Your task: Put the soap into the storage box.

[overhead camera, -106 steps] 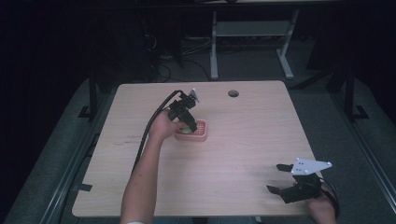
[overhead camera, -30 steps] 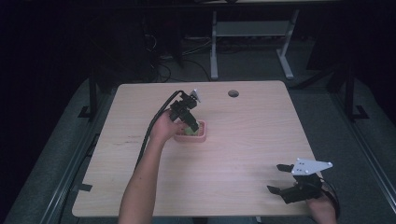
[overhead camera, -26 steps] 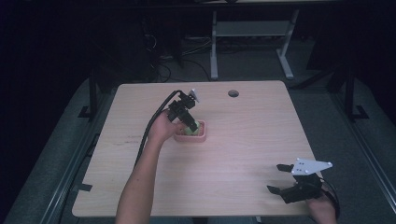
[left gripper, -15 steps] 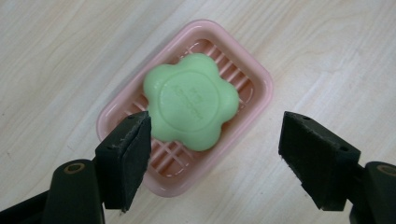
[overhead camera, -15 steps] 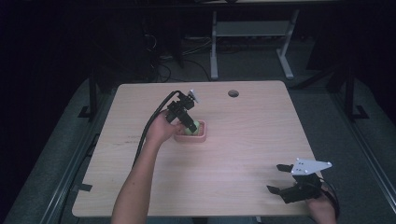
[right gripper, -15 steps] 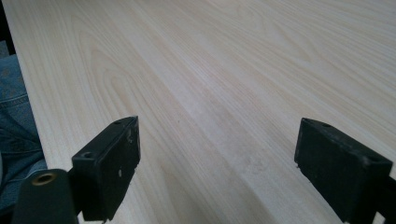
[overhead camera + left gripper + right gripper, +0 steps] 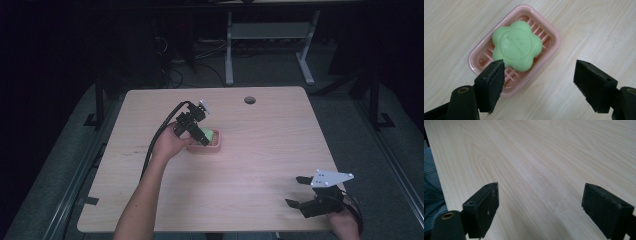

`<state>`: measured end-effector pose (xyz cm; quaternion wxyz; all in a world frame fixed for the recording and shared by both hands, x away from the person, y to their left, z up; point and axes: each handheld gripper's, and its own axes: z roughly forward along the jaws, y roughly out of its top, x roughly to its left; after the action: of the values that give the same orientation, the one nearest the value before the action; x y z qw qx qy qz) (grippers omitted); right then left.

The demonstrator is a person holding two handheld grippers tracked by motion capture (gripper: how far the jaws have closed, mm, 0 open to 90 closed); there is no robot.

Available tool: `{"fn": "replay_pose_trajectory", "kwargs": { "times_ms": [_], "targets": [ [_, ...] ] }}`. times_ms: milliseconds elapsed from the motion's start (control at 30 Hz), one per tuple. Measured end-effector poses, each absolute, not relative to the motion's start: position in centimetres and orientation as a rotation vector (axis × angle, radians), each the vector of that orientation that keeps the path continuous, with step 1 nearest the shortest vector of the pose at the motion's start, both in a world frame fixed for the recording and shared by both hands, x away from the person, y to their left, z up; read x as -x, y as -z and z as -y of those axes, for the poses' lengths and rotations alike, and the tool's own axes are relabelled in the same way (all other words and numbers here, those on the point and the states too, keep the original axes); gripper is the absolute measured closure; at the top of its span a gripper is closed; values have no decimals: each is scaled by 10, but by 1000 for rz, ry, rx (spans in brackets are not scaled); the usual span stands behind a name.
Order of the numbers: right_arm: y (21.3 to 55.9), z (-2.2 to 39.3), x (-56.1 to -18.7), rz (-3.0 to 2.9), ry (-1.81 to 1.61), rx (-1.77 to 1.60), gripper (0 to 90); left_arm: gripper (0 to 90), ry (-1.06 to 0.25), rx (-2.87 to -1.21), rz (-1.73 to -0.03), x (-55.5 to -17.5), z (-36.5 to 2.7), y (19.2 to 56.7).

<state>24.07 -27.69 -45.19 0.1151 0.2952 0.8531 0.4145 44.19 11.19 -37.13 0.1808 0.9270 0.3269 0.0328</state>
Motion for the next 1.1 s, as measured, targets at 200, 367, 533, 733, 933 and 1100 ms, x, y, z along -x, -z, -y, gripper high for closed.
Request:
{"fn": "replay_pose_trajectory", "kwargs": {
  "times_ms": [200, 367, 533, 733, 933, 1100],
  "targets": [
    [452, 279, -241, -2492, -1221, -878, 138, 249, -102, -2635, -902, -435, -114, 373],
    [452, 280, -241, -2491, -1220, -894, 138, 249, -100, -2633, -900, -429, -117, 373],
    [452, 281, -241, -2491, -1217, -896, 138, 248, -99, -2634, -884, -421, -120, 374],
    [453, 279, -241, -2496, -1204, -903, 138, 248, -101, -2626, -864, -412, -126, 374],
    [454, 279, -241, -2500, -1193, -909, 138, 248, -102, -2622, -852, -403, -132, 375],
    [454, 279, -241, -2500, -1193, -908, 138, 248, -107, -2636, -831, -397, -135, 375]
  ]
}}
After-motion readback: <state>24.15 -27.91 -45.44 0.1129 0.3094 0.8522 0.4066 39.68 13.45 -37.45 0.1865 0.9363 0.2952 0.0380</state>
